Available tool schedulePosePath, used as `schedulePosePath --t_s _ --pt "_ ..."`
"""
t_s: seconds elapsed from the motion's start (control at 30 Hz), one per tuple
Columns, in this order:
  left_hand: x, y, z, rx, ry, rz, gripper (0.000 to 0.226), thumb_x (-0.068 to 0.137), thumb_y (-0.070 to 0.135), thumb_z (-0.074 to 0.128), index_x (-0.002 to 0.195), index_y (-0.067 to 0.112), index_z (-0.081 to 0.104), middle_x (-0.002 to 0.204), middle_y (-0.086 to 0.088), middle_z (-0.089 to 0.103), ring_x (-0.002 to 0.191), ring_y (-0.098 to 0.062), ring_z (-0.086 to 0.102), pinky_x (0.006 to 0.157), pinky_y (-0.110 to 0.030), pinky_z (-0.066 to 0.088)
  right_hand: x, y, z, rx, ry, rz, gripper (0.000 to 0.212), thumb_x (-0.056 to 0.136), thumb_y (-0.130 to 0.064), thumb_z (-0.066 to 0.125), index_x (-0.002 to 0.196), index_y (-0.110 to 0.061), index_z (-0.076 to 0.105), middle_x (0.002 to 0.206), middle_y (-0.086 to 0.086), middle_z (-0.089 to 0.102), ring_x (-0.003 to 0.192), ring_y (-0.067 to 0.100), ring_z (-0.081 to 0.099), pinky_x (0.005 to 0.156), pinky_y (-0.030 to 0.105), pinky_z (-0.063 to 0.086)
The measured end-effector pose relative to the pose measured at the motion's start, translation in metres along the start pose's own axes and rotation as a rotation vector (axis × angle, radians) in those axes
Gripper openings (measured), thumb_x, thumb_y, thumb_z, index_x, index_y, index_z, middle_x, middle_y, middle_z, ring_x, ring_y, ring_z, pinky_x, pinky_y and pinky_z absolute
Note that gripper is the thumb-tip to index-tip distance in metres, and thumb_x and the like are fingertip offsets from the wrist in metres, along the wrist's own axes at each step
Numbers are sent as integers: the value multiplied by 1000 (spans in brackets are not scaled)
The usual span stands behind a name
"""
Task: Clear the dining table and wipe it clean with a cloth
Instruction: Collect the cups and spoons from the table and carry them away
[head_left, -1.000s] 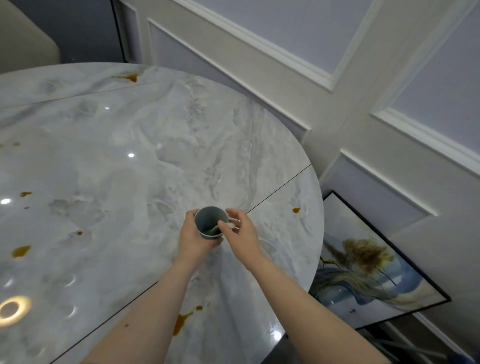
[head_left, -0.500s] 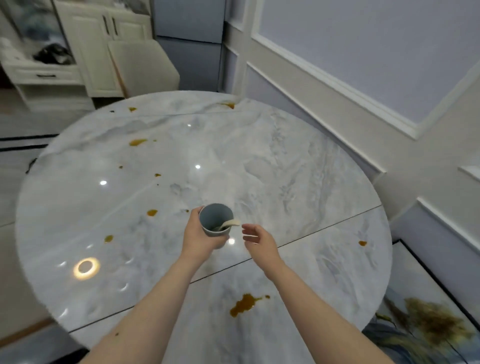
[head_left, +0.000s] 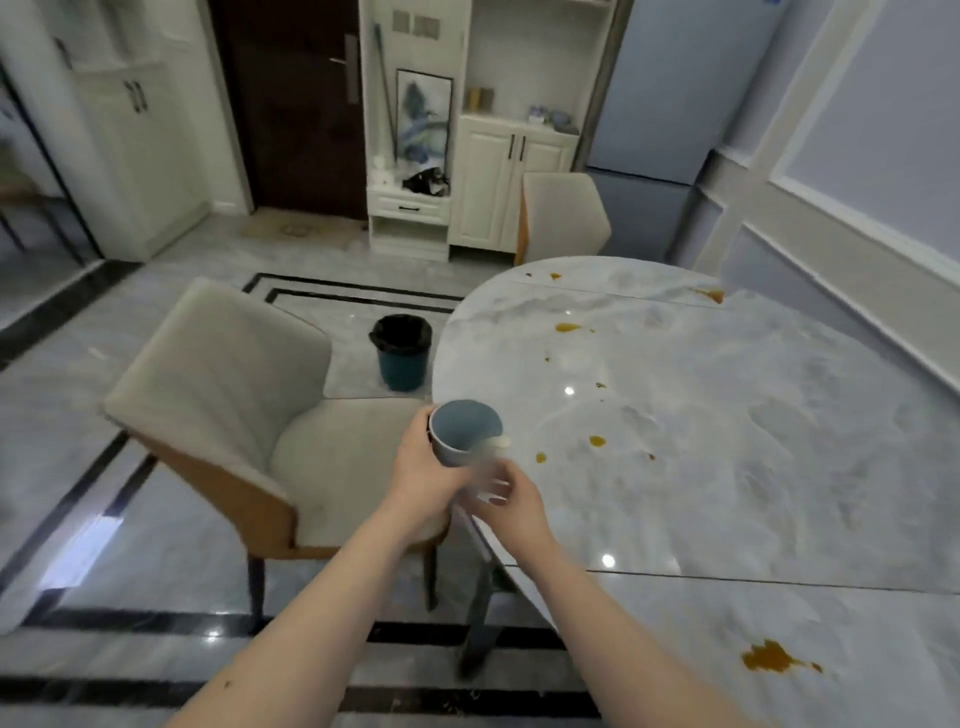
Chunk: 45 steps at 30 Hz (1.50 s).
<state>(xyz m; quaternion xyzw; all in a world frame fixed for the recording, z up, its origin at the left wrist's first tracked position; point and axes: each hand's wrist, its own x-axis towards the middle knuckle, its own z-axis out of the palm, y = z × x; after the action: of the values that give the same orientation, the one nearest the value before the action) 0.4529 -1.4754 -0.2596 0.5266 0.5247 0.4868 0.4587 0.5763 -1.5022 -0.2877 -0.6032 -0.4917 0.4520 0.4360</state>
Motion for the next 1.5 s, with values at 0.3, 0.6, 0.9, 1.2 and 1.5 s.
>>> schedulePosePath --t_s 0.3,0.6,0.9,1.2,1.5 --pt "45 7 -185 90 261 83 77 54 11 89 116 23 46 109 4 56 102 -12 53 73 -14 41 55 -65 184 27 -225 -71 46 71 -4 79 111 -14 59 102 3 66 83 15 64 65 19 53" --pt "142 10 -351 143 457 41 69 57 13 87 113 20 48 103 5 59 95 -11 57 66 -10 43 151 -133 366 102 -381 -123 47 73 1 76 116 -6 58 108 12 64 84 20 66 68 21 57" --pt "216 8 -540 79 630 23 70 57 14 87 113 24 45 108 2 59 98 -13 57 70 -19 49 206 -204 563 124 -544 -176 40 73 4 75 109 -3 60 98 10 64 77 19 65 62 18 54" --pt "307 -15 -716 113 550 19 72 58 13 86 117 21 46 106 5 57 90 -4 54 63 -10 41 266 -246 735 195 -495 -127 42 70 0 80 107 -6 62 104 7 66 83 16 68 67 18 54" --pt "463 -36 -769 120 374 37 73 58 15 87 117 24 45 105 6 56 97 -11 55 64 -14 43 399 -267 804 153 -313 -73 41 70 -3 80 105 -10 61 100 3 65 78 14 68 62 16 54"
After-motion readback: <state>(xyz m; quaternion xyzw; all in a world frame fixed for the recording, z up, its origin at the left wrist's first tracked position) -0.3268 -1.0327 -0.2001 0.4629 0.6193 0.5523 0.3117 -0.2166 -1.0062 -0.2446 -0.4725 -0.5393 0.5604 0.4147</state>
